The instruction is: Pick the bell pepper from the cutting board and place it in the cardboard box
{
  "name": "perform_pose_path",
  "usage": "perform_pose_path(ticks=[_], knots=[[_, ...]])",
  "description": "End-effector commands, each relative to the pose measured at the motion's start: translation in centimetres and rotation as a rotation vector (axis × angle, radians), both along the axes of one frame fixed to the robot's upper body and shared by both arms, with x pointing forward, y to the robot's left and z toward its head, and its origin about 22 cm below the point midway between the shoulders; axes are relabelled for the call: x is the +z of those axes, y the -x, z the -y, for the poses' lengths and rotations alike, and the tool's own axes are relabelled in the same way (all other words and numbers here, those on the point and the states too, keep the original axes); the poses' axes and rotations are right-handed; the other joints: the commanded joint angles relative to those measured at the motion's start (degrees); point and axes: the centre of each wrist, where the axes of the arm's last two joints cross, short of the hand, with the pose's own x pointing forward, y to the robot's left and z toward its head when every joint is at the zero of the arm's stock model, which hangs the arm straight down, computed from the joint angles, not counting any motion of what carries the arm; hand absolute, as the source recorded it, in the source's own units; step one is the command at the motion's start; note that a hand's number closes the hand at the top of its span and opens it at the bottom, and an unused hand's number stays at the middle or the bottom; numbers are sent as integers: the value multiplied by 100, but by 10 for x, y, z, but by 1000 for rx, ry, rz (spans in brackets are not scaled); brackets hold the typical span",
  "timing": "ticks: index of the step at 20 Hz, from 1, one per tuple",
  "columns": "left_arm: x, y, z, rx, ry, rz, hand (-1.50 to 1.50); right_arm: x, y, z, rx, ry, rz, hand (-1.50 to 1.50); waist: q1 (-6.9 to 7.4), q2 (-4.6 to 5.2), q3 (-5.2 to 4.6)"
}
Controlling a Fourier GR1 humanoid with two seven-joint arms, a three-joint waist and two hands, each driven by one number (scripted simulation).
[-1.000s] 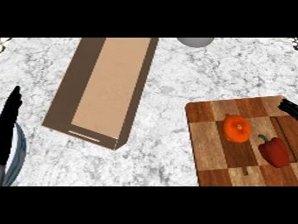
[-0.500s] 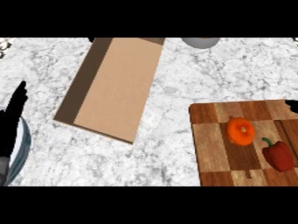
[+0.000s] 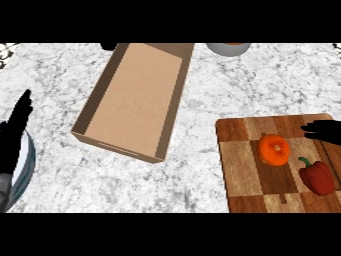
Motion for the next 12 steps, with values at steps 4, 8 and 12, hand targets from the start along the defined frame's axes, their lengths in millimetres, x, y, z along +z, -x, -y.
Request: perform_pose_path(ticks=[4,8,12], knots=[[-24,-10,-14,52,-65,-48,0,-18,-27,-17,64,96,-57,-150,-93,43,-88],[-26,18,-24,55,-54,-56,0,-24,-18,-33,77,103,-56,-150,-150,-9,-91],[-33,5,-36,65,-60,-61,0,-28,-29,-22,68,93,-54,-150,-150,22,-91]])
